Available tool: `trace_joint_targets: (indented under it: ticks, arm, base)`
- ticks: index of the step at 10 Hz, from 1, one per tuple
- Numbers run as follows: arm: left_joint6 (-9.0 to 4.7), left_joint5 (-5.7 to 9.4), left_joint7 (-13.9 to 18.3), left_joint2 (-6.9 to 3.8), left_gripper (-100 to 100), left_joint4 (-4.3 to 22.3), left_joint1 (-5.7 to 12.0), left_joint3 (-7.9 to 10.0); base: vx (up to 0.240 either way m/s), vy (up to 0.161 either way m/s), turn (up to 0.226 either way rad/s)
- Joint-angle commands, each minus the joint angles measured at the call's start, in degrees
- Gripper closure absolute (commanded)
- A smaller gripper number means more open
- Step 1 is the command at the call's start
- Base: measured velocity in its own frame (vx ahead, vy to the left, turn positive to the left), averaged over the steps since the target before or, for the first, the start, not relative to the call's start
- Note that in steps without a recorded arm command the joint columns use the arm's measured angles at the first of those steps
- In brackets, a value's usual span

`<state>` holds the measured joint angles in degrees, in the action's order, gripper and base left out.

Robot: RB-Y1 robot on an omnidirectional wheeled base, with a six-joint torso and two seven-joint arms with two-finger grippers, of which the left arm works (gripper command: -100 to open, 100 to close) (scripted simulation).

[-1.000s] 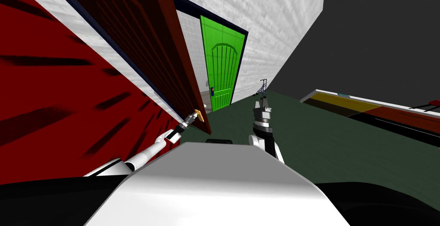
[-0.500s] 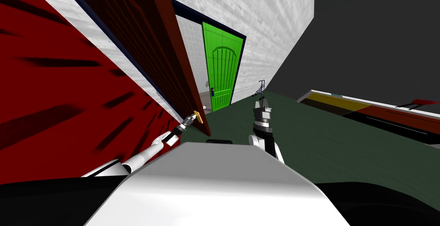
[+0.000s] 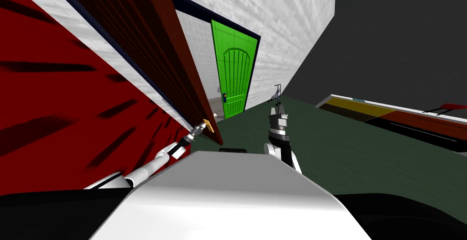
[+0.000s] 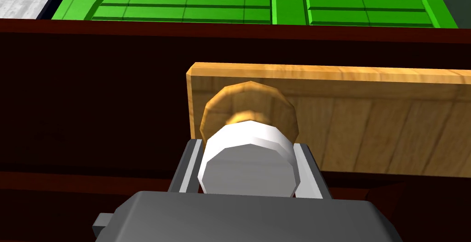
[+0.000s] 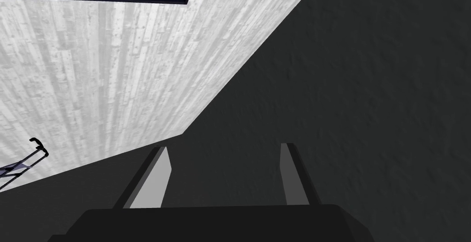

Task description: Pull the door open

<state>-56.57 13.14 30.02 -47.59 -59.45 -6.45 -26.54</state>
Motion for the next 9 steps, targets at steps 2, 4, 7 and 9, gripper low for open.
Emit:
trace_joint_targets:
  ticks: [2, 4, 7, 9]
  arm:
    - [-4.01, -0.45, 0.3, -0.2, 100, 2.2, -1.4, -0.98]
    - [-6.41, -0.57, 0.5, -0.49, 100, 3.6, -1.98, -1.22]
    - [-12.88, -0.96, 1.1, -1.45, 100, 8.1, -3.86, -2.0]
    - [-16.11, -1.09, 1.3, -1.78, 100, 9.7, -4.5, -2.26]
  base:
    - [0.033, -0.015, -0.004]
    - [0.035, -0.026, -0.005]
    - [0.041, -0.022, -0.002]
    - [0.033, -0.011, -0.006]
